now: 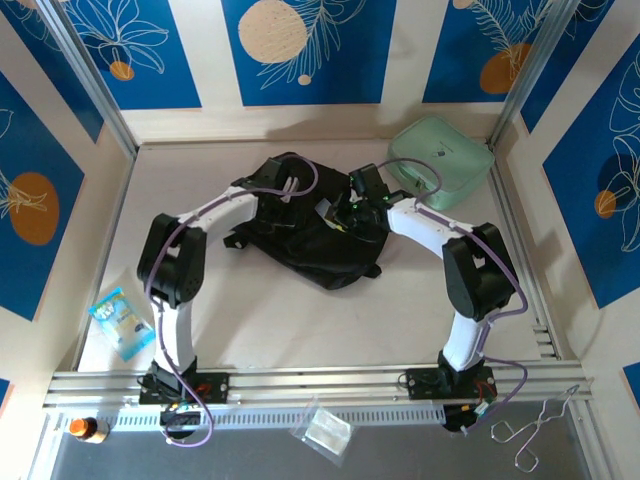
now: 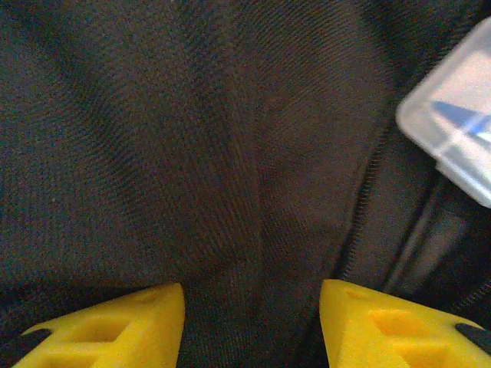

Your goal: Pack books, pencil case, and school supplies into a backpack

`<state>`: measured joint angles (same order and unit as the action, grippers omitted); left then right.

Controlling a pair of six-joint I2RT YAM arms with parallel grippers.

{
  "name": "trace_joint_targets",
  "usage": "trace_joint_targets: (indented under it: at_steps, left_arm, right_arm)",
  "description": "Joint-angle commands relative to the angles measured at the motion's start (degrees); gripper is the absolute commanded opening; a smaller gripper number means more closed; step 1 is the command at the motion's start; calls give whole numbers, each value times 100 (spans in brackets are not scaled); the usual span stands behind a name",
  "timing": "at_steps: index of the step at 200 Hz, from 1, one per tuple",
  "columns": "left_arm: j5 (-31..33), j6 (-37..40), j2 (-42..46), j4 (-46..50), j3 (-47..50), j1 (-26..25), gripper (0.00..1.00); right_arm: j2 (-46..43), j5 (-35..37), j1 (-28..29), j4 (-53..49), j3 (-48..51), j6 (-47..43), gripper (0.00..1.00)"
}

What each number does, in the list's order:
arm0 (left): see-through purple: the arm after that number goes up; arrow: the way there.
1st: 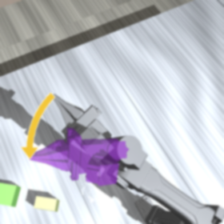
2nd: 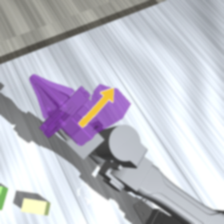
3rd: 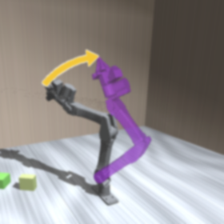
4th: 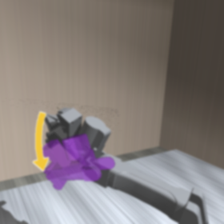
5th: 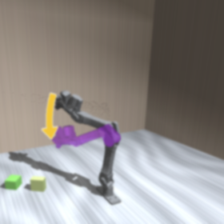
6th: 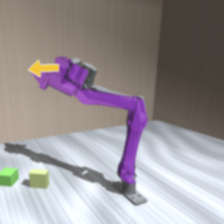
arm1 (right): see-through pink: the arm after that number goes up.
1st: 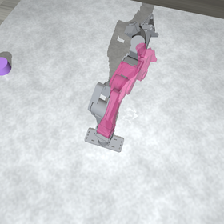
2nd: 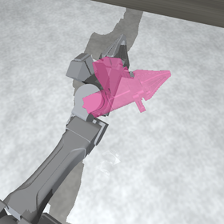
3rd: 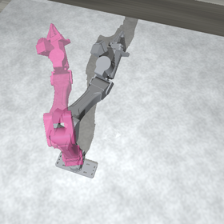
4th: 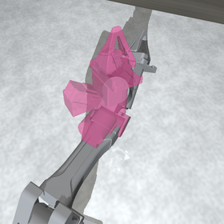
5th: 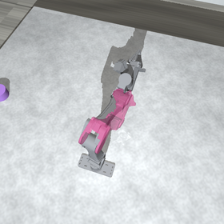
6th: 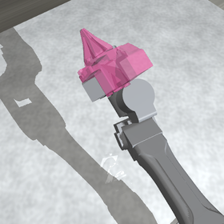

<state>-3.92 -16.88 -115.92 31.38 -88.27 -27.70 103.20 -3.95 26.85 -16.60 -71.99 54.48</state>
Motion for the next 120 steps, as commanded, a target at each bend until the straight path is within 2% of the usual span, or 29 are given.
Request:
trace_joint_targets:
  at_steps: [1,14,35,54,91,120]
  left_arm:
    - [402,-280,-456,616,-317,-77,50]
    - [502,-486,-616,757,-445,-77,49]
    - [419,-697,-801,789,-578,-86,41]
    - [468,-880,-937,837,-695,-110,30]
    - [504,-984,-877,799,-737,-116,0]
    - [219,-939,-426,530,-611,-95,0]
  right_arm:
    - [6,-31,-75,-1132,458,95,9]
    - [-56,-66,-68,-1164,563,58,9]
    - [-96,-102,-61,-1166,730,32,9]
    - [-106,-123,-49,-1119,856,39,9]
    - [-116,-189,-31,-1099,993,16,9]
    - [-44,-335,-57,-1166,973,-111,9]
